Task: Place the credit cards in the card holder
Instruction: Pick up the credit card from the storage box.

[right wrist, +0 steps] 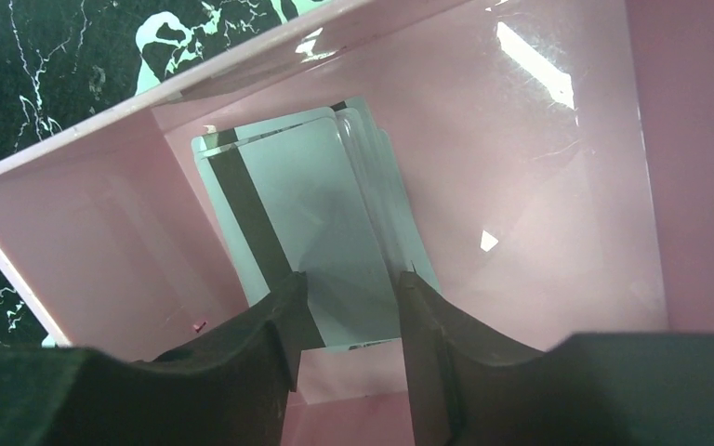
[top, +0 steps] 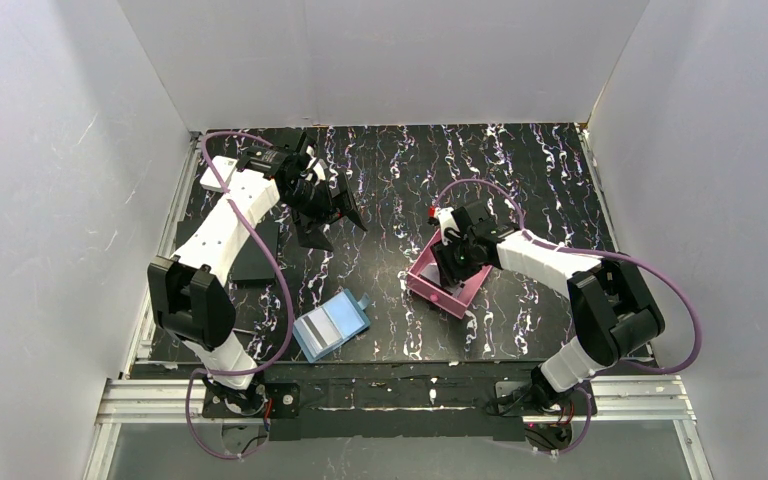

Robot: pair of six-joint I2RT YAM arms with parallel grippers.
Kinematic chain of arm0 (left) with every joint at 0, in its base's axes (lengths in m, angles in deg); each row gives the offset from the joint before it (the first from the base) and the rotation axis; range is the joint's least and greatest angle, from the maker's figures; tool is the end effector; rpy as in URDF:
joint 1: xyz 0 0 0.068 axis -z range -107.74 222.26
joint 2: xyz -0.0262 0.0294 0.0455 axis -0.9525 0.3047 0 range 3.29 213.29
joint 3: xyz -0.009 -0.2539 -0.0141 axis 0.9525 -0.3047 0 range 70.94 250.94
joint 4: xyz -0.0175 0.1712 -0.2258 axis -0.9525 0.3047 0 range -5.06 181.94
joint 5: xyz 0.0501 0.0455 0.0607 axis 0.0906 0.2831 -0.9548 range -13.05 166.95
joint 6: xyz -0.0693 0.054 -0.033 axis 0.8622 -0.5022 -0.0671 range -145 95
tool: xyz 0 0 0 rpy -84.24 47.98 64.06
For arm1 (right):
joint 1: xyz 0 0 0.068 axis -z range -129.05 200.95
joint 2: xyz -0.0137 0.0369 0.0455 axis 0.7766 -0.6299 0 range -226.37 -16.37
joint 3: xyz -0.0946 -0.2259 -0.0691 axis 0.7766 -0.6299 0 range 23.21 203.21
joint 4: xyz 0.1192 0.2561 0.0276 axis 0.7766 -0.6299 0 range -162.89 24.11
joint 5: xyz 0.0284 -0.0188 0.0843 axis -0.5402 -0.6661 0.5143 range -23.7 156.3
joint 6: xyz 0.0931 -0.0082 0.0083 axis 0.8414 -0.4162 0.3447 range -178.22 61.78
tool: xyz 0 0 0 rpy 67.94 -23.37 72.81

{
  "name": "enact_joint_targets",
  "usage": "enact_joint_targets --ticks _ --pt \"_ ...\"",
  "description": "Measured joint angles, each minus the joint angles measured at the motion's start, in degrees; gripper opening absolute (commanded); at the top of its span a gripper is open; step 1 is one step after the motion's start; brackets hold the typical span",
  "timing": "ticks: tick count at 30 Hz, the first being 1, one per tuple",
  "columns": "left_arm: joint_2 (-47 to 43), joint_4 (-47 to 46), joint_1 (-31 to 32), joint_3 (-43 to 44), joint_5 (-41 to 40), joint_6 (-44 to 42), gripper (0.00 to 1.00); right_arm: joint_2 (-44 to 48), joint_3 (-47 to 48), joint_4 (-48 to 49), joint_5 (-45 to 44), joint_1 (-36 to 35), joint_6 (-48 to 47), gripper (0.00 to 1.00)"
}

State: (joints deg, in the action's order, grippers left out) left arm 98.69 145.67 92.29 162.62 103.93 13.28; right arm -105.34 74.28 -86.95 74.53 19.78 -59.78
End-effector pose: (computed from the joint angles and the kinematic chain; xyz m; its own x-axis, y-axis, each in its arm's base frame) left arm 0.3436 -0.1660 0.2650 -0.9683 -0.2347 -0.0850 -0.1413 0.7959 -0.5887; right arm 0.2897 0.1893 0.1056 -0.7172 -0.4654 -0.5188 -0.5952 0.7962 0.1087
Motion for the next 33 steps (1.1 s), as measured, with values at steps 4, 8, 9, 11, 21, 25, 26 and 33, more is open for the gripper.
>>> enact_joint_targets --ticks 4,8,9,11,21,25,26,33 --pt "0.04 0.15 0.0 0.11 0.0 -0.17 0.89 0.09 0.15 -0.46 0.37 0.0 0.04 0.42" --pt "0.22 0.24 0.0 0.35 0.0 -0.24 0.89 0.15 0.17 -0.94 0.74 0.0 0.28 0.38" --pt "0.37 0.35 0.0 0.39 0.0 -0.26 0.89 0.17 0.2 -1.11 0.74 0.0 0.31 0.37" --pt "0.72 0.55 0.0 0.63 0.0 -0.33 0.89 0.22 0.48 -1.66 0.74 0.0 0.28 0.34" --pt "0.85 0.92 0.0 0.96 0.0 -0.39 0.89 0.92 2.05 -3.02 1.68 -0.02 0.92 0.21" --pt "0.85 1.03 0.0 0.96 0.0 -0.42 0.89 1.31 2.1 -3.04 2.36 0.0 1.36 0.15" --pt "0.85 1.05 0.0 0.96 0.0 -0.42 0.89 1.38 2.1 -3.04 2.51 0.0 1.42 0.11" --pt "0.9 1.2 0.0 0.96 0.02 -0.74 0.89 1.62 3.5 -5.03 4.74 -0.02 2.8 0.01"
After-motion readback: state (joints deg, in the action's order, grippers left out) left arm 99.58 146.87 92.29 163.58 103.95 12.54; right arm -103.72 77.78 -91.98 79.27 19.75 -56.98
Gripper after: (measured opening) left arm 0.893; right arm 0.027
